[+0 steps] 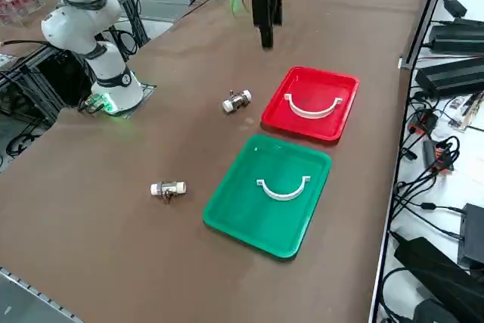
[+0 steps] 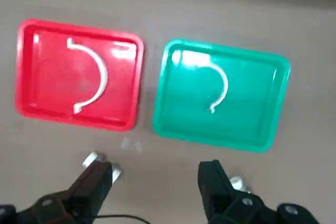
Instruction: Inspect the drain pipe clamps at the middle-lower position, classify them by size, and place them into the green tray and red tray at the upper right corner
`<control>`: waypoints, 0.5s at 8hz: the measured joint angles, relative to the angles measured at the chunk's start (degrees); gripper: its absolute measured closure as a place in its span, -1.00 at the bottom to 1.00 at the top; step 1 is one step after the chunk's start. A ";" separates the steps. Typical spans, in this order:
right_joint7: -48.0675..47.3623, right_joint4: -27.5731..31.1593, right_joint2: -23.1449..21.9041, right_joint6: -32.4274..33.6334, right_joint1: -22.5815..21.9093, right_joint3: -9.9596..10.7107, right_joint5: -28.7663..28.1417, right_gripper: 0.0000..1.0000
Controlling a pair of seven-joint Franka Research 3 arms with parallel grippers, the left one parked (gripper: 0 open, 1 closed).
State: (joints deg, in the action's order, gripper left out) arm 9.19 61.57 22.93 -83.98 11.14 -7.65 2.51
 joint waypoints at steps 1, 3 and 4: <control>-1.73 0.90 -2.04 2.51 -1.37 -0.03 -0.05 -0.99; -3.64 7.83 -8.14 2.52 -4.21 0.05 -0.12 -0.99; -4.98 12.37 -11.72 1.73 -6.08 0.45 -0.14 -0.99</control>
State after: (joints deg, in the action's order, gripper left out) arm 4.22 73.94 11.21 -82.25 5.06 -7.21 2.37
